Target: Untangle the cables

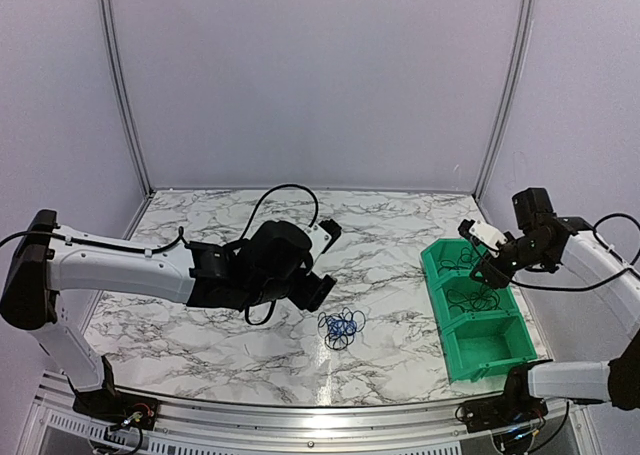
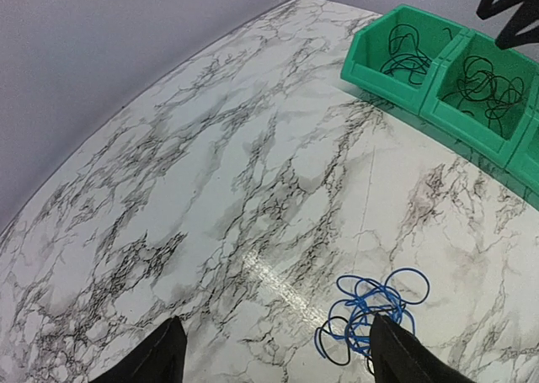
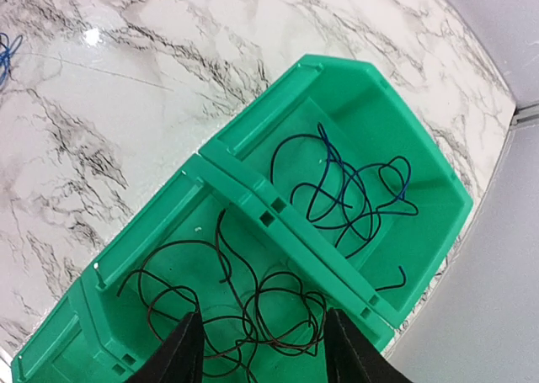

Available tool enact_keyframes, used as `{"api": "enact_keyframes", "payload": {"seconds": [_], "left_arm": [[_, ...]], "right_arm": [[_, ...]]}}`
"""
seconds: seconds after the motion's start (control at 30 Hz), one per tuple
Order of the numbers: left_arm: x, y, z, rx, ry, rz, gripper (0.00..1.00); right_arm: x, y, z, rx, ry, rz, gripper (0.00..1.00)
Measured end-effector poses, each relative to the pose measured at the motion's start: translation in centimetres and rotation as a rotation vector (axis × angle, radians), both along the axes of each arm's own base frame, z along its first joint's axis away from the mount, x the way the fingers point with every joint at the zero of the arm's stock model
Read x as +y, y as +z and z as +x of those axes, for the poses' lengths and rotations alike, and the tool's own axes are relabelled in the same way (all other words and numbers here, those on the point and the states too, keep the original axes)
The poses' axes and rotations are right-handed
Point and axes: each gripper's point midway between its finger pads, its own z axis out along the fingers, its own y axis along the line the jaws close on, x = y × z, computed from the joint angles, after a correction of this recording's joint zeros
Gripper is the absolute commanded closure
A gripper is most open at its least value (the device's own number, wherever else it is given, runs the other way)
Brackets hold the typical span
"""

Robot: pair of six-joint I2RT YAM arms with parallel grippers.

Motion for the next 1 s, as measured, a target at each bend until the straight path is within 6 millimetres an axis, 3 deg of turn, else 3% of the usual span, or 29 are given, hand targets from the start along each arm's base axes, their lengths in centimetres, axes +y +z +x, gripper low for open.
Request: {"api": "enact_keyframes", "payload": {"seconds": [0.13,0.37,0.47,0.6,0.7,0.77,0.9,1.0], "left_arm": [[-1.0,-0.5,-0.7,0.041,-0.065,-0.027,0.21],[-1.8,-2.6,-1.1,0.181,-0.071,-0.095,0.3],[-1.9,-3.3,-1.2,0.245,-0.055,-0.166,0.33],[-1.3,-5.9,-2.0,0.34,-0.028,-0.195,0.33],[-1.4,-7.0,-2.1,0.379,-0.006,-0.204,0.3],[-1.4,-7.3,-2.1,0.39,0.005,-0.214,0.28],[-1.6,-7.4,-1.6,0.395,0.042,-0.239,0.28],[-1.6,-7.9,-1.2,0.403,0.08,-0.247,0.28]], "right_arm": [[1.1,1.5,1.0,-0.013,0.024,0.06,0.51],[5.3,1.5,2.8,0.087,0.113,0.295,0.54],[7.6,2.1,3.1,0.08,0.178,0.381,0.53],[12.4,2.6,1.9,0.076,0.33,0.435,0.53],[15.6,1.1,0.6,0.166,0.416,0.482,0.54],[17.2,-1.0,0.0,0.26,0.442,0.498,0.54],[19.4,-5.2,-1.9,0.434,0.467,0.492,0.54],[20.8,-6.5,-3.0,0.501,0.495,0.491,0.52]]}}
